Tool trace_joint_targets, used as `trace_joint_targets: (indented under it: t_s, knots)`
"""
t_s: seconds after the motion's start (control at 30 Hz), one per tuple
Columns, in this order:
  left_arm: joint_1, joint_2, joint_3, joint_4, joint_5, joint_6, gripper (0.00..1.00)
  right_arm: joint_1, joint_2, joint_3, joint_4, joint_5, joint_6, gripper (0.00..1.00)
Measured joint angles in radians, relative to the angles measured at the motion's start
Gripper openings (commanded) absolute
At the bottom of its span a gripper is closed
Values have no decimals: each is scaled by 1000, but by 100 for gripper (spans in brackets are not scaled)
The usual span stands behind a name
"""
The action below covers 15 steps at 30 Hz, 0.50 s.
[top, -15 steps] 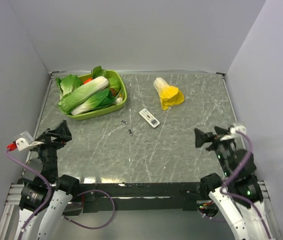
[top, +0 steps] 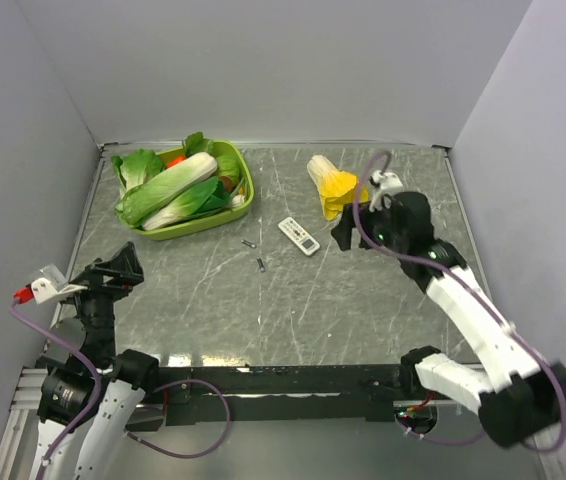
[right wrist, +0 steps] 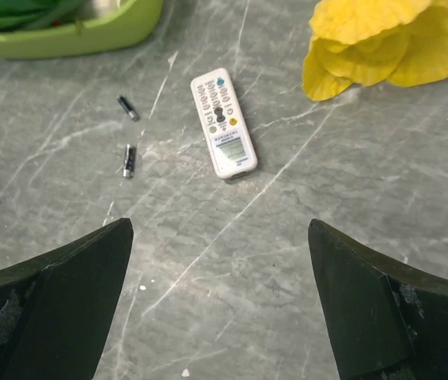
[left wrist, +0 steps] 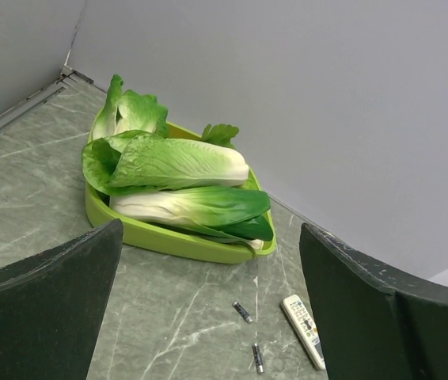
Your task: Load the batteries into the remote control
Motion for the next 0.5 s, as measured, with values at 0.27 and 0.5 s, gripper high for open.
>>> trace_joint_targets:
  t_s: [0.27, 0.5]
  knots:
    - [0, -7, 0, -1, 2, 0, 97, 34, 450, 286, -48, -76, -80, 100]
    - [0, -10, 1, -1, 2, 0, 97, 89, 724, 445, -109, -70, -155, 100]
